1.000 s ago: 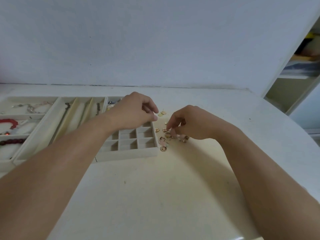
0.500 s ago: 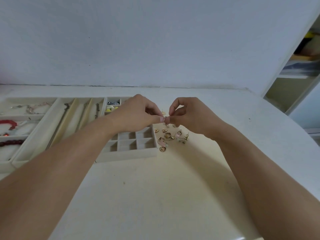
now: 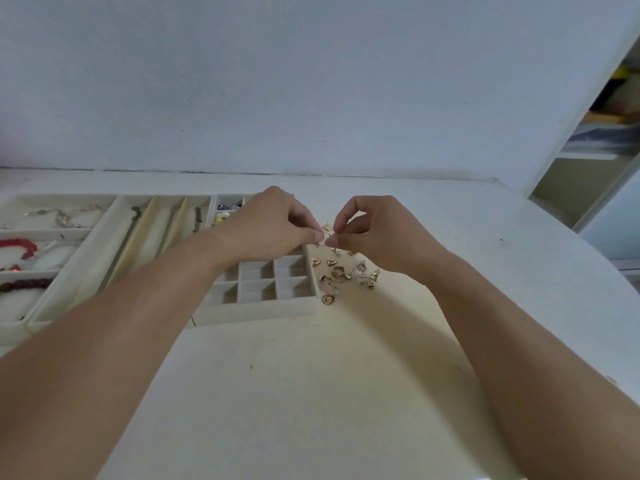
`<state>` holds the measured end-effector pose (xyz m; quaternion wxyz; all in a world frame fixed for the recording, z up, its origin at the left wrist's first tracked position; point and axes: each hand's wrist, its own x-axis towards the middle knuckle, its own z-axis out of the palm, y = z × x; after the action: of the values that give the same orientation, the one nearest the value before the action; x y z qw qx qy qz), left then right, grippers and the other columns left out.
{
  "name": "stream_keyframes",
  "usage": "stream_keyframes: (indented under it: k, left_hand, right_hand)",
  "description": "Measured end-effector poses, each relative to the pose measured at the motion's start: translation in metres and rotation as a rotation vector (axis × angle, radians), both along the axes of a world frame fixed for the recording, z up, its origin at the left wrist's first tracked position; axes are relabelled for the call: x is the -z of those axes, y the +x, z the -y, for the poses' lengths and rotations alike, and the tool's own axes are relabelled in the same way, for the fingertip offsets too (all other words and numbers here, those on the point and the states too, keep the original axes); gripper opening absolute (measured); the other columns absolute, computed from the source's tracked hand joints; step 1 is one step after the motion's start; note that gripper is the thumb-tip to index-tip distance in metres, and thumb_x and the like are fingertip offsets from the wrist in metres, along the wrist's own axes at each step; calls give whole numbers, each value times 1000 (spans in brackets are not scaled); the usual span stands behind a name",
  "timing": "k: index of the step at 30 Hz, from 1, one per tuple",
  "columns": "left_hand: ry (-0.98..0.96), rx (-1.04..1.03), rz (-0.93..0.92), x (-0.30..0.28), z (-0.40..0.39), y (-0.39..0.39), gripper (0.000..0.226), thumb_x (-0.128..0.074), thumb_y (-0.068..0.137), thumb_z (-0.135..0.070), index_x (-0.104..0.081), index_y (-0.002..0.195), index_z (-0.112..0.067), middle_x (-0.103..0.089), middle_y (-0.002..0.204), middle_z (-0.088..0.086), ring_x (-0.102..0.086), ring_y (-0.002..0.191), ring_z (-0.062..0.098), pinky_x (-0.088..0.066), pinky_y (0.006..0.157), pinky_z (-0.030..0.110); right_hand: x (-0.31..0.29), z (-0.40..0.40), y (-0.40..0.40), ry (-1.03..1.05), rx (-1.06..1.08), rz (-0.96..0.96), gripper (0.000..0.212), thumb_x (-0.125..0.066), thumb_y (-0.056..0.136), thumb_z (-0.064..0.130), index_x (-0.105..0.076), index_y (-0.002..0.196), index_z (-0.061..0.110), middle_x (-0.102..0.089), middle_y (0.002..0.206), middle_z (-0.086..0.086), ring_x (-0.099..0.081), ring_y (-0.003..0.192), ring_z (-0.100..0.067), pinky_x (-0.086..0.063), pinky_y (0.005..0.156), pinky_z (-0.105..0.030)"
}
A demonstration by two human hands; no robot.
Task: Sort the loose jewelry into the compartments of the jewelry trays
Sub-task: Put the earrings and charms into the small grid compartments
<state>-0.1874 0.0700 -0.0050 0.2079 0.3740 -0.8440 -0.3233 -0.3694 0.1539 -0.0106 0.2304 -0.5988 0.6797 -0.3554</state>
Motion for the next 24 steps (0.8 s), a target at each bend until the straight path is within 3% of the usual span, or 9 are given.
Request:
stream_keyframes:
  k: [3, 7, 13, 17, 21, 24]
  left_hand:
    - [14, -40, -34, -1, 3, 1, 7, -77, 86, -26, -79, 80, -24, -68, 68, -14, -53, 47, -7, -38, 53, 18]
    - [3, -88, -40, -2, 7, 4, 5, -77, 86, -27, -79, 83, -24, -75, 84, -8, -67, 78, 5, -50, 71, 22]
    - [18, -91, -56, -3, 10, 6, 5, -78, 86, -26, -79, 83, -22, -77, 85, -8, -71, 84, 7, -55, 77, 26]
    - [27, -84, -24, -3, 9, 5, 4, -77, 87, -28, -79, 84, -26, -76, 88, -10, -70, 90, 13, -56, 84, 33]
    - [26, -67, -17, -1, 11, 5, 5, -76, 87, -27, -78, 82, -25, -73, 81, -21, -69, 89, 7, -55, 81, 27]
    - [25, -70, -23, -1, 13, 5, 5, -77, 87, -27, -79, 83, -25, -75, 84, -15, -70, 88, 8, -55, 80, 27]
  right_hand:
    - [-1, -2, -7, 92, -32, -206, 14, -89, 74, 29, -75, 76, 29, -75, 75, 12, -63, 55, 1, -39, 44, -10]
    - [5, -2, -7, 216, -44, -409, 22, -88, 72, 40, -79, 92, 35, -73, 86, 16, -56, 55, 10, -34, 45, -7]
    - [9, 1, -4, 213, -86, -460, 16, -82, 80, 31, -81, 96, 32, -74, 90, 13, -56, 54, 6, -34, 44, -8]
    - [10, 2, -1, 216, -100, -505, 13, -75, 87, 29, -78, 100, 31, -72, 94, 10, -63, 68, -5, -43, 56, -18]
    - [10, 2, 1, 193, -109, -559, 11, -68, 94, 27, -78, 97, 27, -75, 93, 7, -67, 76, -12, -53, 68, -26]
    - [10, 2, 2, 158, -95, -581, 11, -69, 92, 26, -79, 97, 30, -74, 90, 11, -67, 78, -12, -54, 74, -30]
